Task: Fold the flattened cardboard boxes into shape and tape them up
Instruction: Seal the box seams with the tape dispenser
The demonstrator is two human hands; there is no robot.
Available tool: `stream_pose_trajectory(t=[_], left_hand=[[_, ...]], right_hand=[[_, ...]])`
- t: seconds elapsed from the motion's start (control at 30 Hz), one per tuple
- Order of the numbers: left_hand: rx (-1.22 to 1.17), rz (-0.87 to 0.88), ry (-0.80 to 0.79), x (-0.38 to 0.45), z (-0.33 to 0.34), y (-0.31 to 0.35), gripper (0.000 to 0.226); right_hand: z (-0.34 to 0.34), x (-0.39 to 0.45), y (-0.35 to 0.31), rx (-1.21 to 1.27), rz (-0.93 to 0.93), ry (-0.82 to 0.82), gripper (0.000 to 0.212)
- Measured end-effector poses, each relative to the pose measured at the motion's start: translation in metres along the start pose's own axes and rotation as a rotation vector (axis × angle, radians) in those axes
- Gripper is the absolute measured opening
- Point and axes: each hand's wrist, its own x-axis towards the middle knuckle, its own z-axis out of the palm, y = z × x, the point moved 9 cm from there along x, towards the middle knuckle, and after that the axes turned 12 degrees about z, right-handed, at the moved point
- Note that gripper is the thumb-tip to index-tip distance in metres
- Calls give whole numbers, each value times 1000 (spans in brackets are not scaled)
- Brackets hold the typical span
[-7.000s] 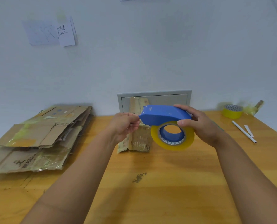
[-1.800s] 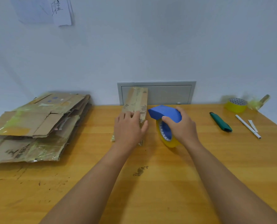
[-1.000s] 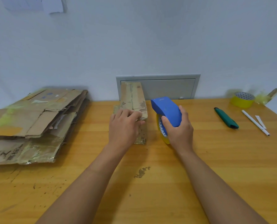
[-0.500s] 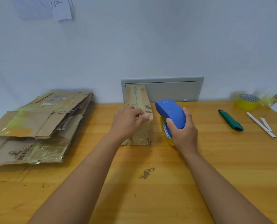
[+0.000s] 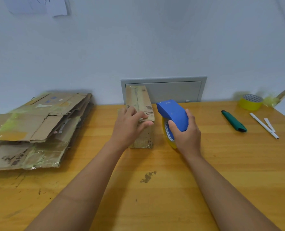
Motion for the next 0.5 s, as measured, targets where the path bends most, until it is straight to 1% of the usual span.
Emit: stream_pose_trajectory(t=[0.1, 0.23, 0.33, 0.4, 0.5], left_hand=[[122, 65, 38, -1, 2, 15, 42], [60, 76, 33, -2, 1, 10, 42], [96, 41, 28, -8, -3, 6, 46], [128, -10, 28, -9, -1, 11, 45], [35, -108, 9, -6, 1, 2, 43]], right_hand=[[-1, 0, 1, -5, 5, 4, 76], [0, 0, 1, -13, 0, 4, 74], [0, 0, 3, -14, 1, 4, 75], [0, 1, 4, -12, 5, 5, 74], [0, 1, 5, -10, 11, 3, 74]])
